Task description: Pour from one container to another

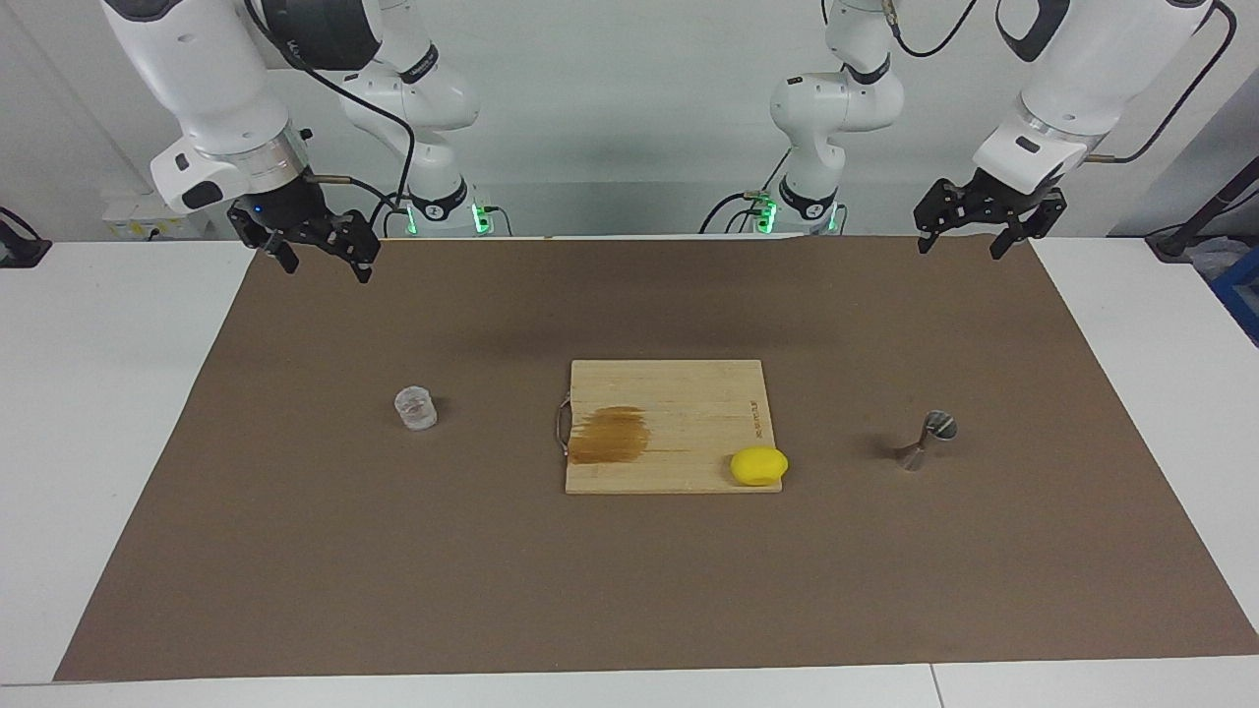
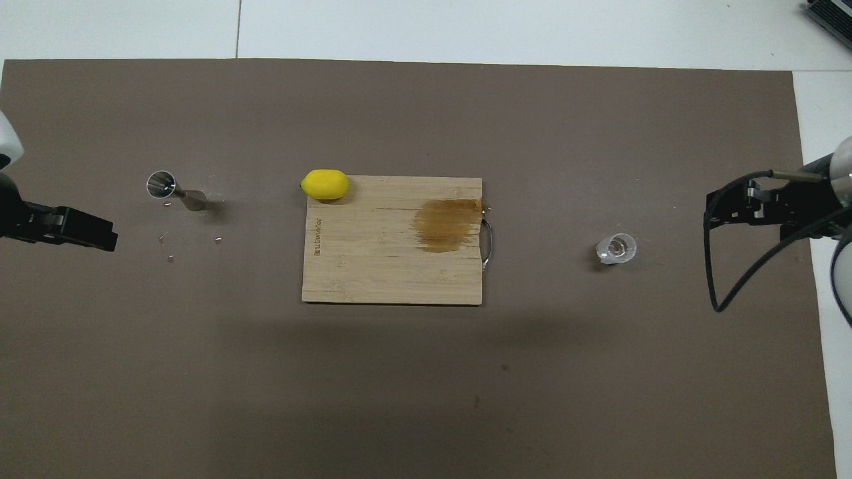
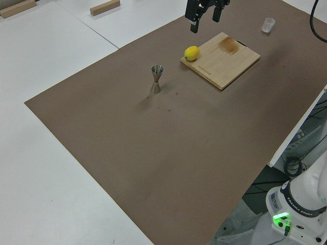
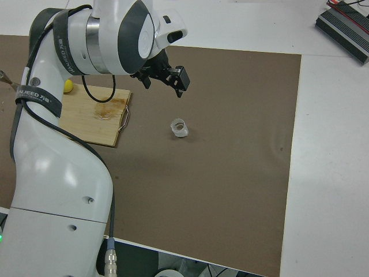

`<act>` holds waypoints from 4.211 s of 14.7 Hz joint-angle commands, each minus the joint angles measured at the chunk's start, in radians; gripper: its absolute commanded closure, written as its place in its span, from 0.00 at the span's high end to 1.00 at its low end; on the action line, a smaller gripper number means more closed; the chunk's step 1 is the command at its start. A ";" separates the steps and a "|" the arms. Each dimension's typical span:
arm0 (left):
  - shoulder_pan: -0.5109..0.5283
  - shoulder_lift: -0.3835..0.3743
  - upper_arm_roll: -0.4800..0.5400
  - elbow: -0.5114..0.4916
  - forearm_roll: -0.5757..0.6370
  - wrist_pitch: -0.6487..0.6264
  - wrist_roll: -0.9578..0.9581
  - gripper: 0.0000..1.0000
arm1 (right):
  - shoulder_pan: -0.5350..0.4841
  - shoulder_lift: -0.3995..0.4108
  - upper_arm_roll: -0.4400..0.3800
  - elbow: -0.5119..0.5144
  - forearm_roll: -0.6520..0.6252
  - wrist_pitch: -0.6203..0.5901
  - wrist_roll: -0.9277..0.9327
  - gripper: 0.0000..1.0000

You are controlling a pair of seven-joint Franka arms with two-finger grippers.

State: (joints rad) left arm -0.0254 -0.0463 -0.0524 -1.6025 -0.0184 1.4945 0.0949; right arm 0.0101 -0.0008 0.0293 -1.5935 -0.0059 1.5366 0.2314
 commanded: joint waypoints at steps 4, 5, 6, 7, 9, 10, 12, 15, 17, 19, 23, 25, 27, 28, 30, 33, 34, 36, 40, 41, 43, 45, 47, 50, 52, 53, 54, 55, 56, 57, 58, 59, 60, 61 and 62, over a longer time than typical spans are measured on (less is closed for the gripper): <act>-0.016 -0.012 0.013 -0.008 0.001 -0.017 0.014 1.00 | -0.010 -0.021 0.006 -0.026 -0.005 0.019 -0.007 1.00; -0.018 -0.012 0.013 -0.008 0.001 -0.014 0.013 1.00 | -0.010 -0.021 0.006 -0.026 -0.005 0.019 -0.007 1.00; -0.018 -0.012 0.013 -0.008 0.001 -0.014 0.012 1.00 | -0.010 -0.022 0.006 -0.026 -0.005 0.019 -0.007 1.00; -0.016 -0.012 0.013 -0.008 0.001 -0.014 0.012 1.00 | -0.010 -0.021 0.006 -0.026 -0.005 0.019 -0.007 1.00; -0.018 -0.012 0.013 -0.008 0.001 -0.016 0.012 1.00 | -0.010 -0.022 0.006 -0.026 -0.005 0.019 -0.007 1.00; -0.018 -0.012 0.013 -0.008 0.001 -0.016 0.014 1.00 | -0.010 -0.022 0.006 -0.026 -0.005 0.019 -0.007 1.00; -0.018 -0.017 0.011 -0.014 0.001 -0.014 0.014 1.00 | -0.010 -0.022 0.006 -0.026 -0.005 0.019 -0.009 1.00; -0.031 -0.046 0.009 -0.082 0.003 0.047 0.014 1.00 | -0.010 -0.022 0.006 -0.026 -0.005 0.019 -0.007 1.00; -0.039 -0.046 0.009 -0.117 0.005 0.094 0.011 1.00 | -0.010 -0.022 0.006 -0.026 -0.005 0.019 -0.009 1.00; -0.039 -0.031 0.012 -0.119 -0.002 0.105 0.008 1.00 | -0.010 -0.021 0.006 -0.026 -0.005 0.019 -0.007 1.00; 0.047 0.138 0.026 0.024 -0.089 -0.046 -0.009 1.00 | -0.010 -0.022 0.006 -0.026 -0.005 0.019 -0.007 1.00; 0.099 0.209 0.028 0.087 -0.106 -0.098 -0.023 1.00 | -0.010 -0.021 0.006 -0.026 -0.005 0.019 -0.009 1.00; 0.160 0.246 0.026 0.085 -0.117 -0.071 -0.073 1.00 | -0.010 -0.021 0.006 -0.026 -0.005 0.019 -0.007 1.00; 0.188 0.258 0.026 0.084 -0.152 -0.042 -0.107 1.00 | -0.010 -0.022 0.006 -0.026 -0.005 0.019 -0.007 1.00; 0.234 0.288 0.028 0.081 -0.190 -0.034 -0.183 1.00 | -0.010 -0.021 0.006 -0.026 -0.005 0.019 -0.009 1.00; 0.309 0.293 0.026 0.024 -0.302 -0.004 -0.421 1.00 | -0.010 -0.021 0.006 -0.026 -0.005 0.019 -0.007 1.00; 0.327 0.289 0.026 -0.008 -0.348 0.010 -0.507 1.00 | -0.010 -0.021 0.006 -0.026 -0.005 0.019 -0.007 1.00; 0.364 0.286 0.026 -0.056 -0.435 0.050 -0.672 1.00 | -0.010 -0.021 0.006 -0.026 -0.005 0.019 -0.007 1.00; 0.407 0.270 0.026 -0.186 -0.633 0.156 -0.943 1.00 | -0.010 -0.021 0.006 -0.026 -0.005 0.019 -0.007 1.00; 0.420 0.272 0.026 -0.200 -0.675 0.161 -0.975 1.00 | -0.010 -0.022 0.006 -0.026 -0.005 0.019 -0.007 1.00; 0.447 0.276 0.026 -0.249 -0.767 0.190 -1.006 1.00 | -0.010 -0.021 0.006 -0.026 -0.005 0.019 -0.007 1.00; 0.456 0.267 0.026 -0.333 -0.863 0.280 -1.069 1.00 | -0.010 -0.022 0.006 -0.026 -0.005 0.019 -0.007 1.00; 0.455 0.256 0.026 -0.379 -0.955 0.369 -1.162 1.00 | -0.010 -0.022 0.006 -0.026 -0.005 0.019 -0.009 1.00; 0.443 0.255 0.026 -0.413 -1.029 0.424 -1.198 1.00 | -0.010 -0.022 0.006 -0.026 -0.005 0.019 -0.007 1.00; 0.435 0.238 0.025 -0.471 -1.095 0.475 -1.187 1.00 | -0.010 -0.021 0.006 -0.026 -0.005 0.019 -0.007 1.00; 0.421 0.238 0.025 -0.471 -1.100 0.478 -1.175 1.00 | -0.010 -0.021 0.006 -0.026 -0.005 0.019 -0.009 1.00; 0.406 0.240 0.023 -0.471 -1.115 0.489 -1.163 1.00 | -0.010 -0.021 0.006 -0.026 -0.005 0.019 -0.009 1.00; 0.391 0.241 0.025 -0.471 -1.149 0.509 -1.149 1.00 | -0.010 -0.022 0.006 -0.026 -0.005 0.019 -0.007 1.00; 0.378 0.247 0.025 -0.471 -1.161 0.524 -1.137 1.00 | -0.010 -0.022 0.006 -0.026 -0.005 0.019 -0.007 1.00; 0.377 0.252 0.023 -0.468 -1.166 0.530 -1.121 1.00 | -0.010 -0.022 0.006 -0.026 -0.005 0.019 -0.007 1.00; 0.374 0.256 0.023 -0.467 -1.183 0.541 -1.106 1.00 | -0.010 -0.022 0.006 -0.026 -0.005 0.019 -0.009 1.00; 0.363 0.258 0.025 -0.470 -1.204 0.552 -1.098 1.00 | -0.010 -0.021 0.006 -0.026 -0.005 0.019 -0.007 1.00; 0.354 0.260 0.023 -0.471 -1.218 0.573 -1.095 1.00 | -0.010 -0.021 0.006 -0.026 -0.005 0.019 -0.009 1.00; 0.340 0.261 0.023 -0.471 -1.223 0.592 -1.095 1.00 | -0.010 -0.021 0.006 -0.026 -0.005 0.019 -0.009 1.00; 0.337 0.263 0.023 -0.473 -1.224 0.593 -1.094 1.00 | -0.010 -0.022 0.006 -0.026 -0.005 0.019 -0.009 1.00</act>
State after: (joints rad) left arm 0.3386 0.2337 -0.0384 -2.0420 -1.2087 2.0484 -1.0247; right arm 0.0101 -0.0011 0.0293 -1.5939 -0.0059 1.5366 0.2314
